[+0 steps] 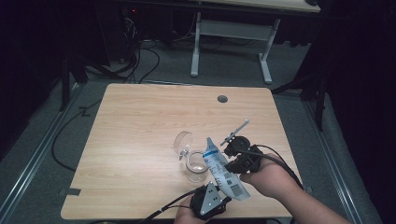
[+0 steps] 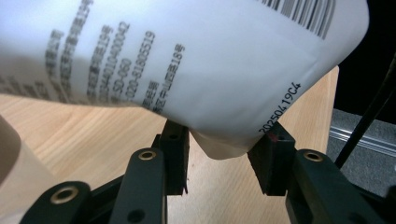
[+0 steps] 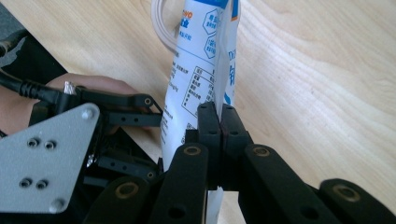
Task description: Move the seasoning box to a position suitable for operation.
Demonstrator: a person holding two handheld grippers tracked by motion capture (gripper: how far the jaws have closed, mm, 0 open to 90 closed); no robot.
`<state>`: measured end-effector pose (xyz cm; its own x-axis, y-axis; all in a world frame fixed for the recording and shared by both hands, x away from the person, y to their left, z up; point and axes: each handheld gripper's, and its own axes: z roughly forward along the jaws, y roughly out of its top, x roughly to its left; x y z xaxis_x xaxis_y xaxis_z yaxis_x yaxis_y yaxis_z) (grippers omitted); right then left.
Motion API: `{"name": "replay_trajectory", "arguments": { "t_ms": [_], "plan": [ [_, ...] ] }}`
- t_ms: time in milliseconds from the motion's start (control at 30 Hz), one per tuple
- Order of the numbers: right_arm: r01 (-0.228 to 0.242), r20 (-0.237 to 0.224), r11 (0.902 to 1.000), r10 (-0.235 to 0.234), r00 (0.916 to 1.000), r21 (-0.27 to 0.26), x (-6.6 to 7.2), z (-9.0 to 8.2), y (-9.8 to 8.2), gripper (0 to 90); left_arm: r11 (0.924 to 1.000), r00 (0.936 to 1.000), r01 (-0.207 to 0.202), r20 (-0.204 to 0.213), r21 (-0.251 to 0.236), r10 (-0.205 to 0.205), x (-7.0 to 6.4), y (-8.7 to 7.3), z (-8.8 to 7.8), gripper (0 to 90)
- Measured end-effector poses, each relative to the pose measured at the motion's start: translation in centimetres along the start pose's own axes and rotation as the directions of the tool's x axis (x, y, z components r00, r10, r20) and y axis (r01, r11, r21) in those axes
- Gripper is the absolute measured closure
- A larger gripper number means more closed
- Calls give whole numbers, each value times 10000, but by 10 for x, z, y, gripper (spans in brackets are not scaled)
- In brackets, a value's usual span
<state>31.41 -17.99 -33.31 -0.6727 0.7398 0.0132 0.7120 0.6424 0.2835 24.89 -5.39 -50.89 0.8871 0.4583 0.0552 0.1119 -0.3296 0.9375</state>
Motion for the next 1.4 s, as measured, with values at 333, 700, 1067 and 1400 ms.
{"name": "replay_trajectory", "arguments": {
  "t_ms": [333,700,1067,1400],
  "plan": [
    [445,268,9990,-447,9986,64,0,4,4,900,9998,9999,135,-70,166,-134,-2,0,2,620],
    [944,350,9955,-945,9949,29,1,7,11,900,9993,9993,361,-139,74,-360,1,0,-1,618],
    [899,364,9959,-900,9953,24,3,13,19,900,9995,9994,301,-151,-30,-302,1,1,-5,616],
    [1187,345,9929,-1186,9923,3,4,11,22,900,9993,9992,358,-173,-117,-360,4,2,-6,617]
  ]
}}
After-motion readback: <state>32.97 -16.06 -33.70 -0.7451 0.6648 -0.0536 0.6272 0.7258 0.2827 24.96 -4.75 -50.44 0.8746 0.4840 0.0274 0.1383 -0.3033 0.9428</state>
